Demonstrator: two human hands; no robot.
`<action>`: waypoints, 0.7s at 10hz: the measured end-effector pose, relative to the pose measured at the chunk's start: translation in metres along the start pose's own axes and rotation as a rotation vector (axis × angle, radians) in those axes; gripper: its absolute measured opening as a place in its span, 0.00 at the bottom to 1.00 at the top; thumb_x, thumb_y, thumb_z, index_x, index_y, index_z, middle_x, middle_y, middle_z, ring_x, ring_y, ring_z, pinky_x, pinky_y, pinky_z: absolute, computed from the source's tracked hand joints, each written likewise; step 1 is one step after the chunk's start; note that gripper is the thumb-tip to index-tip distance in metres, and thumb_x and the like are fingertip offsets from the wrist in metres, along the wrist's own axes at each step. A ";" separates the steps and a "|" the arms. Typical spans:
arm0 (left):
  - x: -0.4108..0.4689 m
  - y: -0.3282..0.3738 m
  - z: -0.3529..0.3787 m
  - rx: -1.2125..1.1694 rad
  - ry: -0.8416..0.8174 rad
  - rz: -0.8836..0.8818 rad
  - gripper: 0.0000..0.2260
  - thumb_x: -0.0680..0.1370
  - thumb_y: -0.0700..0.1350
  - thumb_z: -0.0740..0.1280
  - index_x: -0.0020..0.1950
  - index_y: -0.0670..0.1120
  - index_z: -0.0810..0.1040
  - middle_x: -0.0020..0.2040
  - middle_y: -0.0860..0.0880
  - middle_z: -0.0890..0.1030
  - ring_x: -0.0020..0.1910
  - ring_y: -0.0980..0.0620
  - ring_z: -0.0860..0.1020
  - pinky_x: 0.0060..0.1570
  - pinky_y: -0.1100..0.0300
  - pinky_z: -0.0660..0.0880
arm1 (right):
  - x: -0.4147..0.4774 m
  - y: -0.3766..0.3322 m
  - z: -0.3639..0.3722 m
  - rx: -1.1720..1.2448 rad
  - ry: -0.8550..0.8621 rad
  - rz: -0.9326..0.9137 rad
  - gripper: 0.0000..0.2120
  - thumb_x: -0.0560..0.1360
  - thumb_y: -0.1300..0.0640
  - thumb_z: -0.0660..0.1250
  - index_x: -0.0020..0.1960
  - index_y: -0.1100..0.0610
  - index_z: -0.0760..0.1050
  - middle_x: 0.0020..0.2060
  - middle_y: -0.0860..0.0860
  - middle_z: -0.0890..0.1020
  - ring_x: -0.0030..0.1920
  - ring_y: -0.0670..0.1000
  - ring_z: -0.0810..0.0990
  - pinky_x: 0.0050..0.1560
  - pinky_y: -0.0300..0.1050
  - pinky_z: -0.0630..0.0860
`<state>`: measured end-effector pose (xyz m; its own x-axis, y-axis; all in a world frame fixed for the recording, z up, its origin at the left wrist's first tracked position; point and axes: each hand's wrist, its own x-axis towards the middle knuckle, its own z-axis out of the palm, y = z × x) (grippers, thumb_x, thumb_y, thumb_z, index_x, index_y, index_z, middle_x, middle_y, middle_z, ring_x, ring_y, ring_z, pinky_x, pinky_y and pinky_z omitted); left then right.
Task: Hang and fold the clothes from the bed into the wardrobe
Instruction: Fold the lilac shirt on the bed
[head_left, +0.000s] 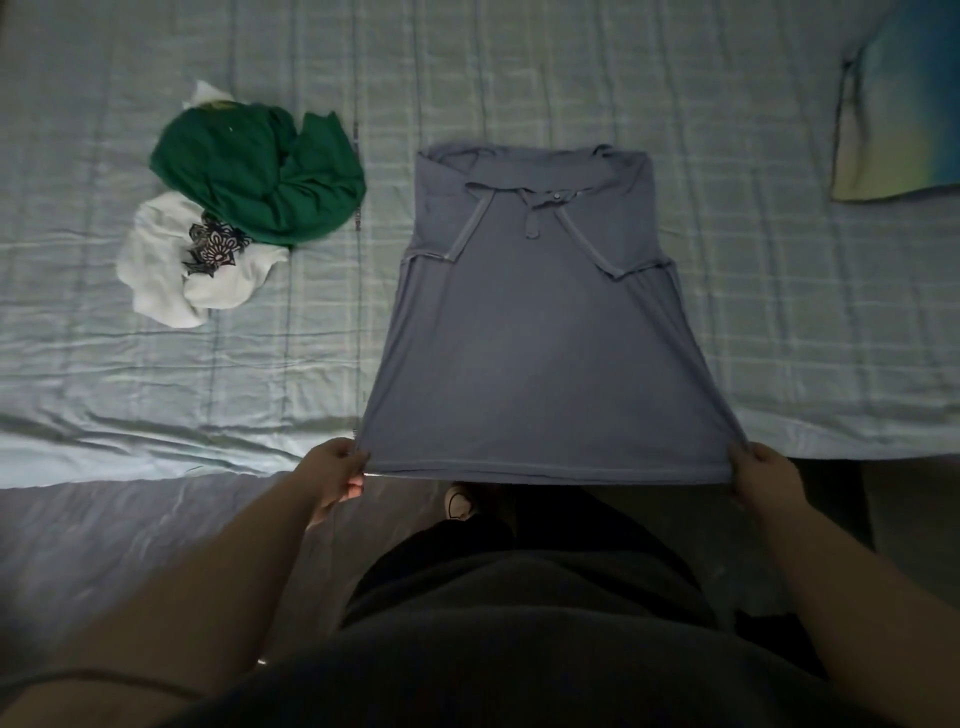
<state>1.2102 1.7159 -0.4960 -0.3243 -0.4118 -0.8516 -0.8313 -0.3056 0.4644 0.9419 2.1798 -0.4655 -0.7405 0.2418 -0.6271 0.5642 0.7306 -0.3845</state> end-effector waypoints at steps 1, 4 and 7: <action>-0.003 0.020 0.006 0.011 0.016 0.030 0.04 0.81 0.44 0.68 0.47 0.46 0.80 0.37 0.48 0.81 0.33 0.53 0.78 0.33 0.60 0.75 | -0.001 -0.010 -0.004 0.172 -0.012 0.078 0.12 0.80 0.49 0.64 0.53 0.58 0.78 0.42 0.60 0.80 0.39 0.58 0.78 0.38 0.47 0.77; 0.016 0.154 0.022 -0.325 0.030 0.102 0.09 0.83 0.39 0.63 0.57 0.34 0.78 0.52 0.38 0.83 0.44 0.47 0.85 0.40 0.56 0.83 | 0.057 -0.132 -0.010 0.481 -0.142 0.074 0.05 0.79 0.57 0.63 0.53 0.55 0.75 0.42 0.50 0.78 0.39 0.49 0.78 0.37 0.43 0.77; 0.074 0.296 0.035 -0.668 0.194 0.126 0.08 0.83 0.33 0.57 0.59 0.38 0.73 0.50 0.35 0.79 0.46 0.42 0.83 0.50 0.50 0.81 | 0.167 -0.281 -0.008 0.571 -0.253 -0.105 0.17 0.79 0.65 0.64 0.67 0.65 0.72 0.59 0.60 0.77 0.50 0.56 0.80 0.51 0.44 0.78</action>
<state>0.9247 1.6247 -0.4303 -0.2620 -0.6052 -0.7517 -0.3172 -0.6816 0.6593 0.6568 2.0199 -0.4568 -0.7329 -0.0222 -0.6799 0.6505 0.2695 -0.7101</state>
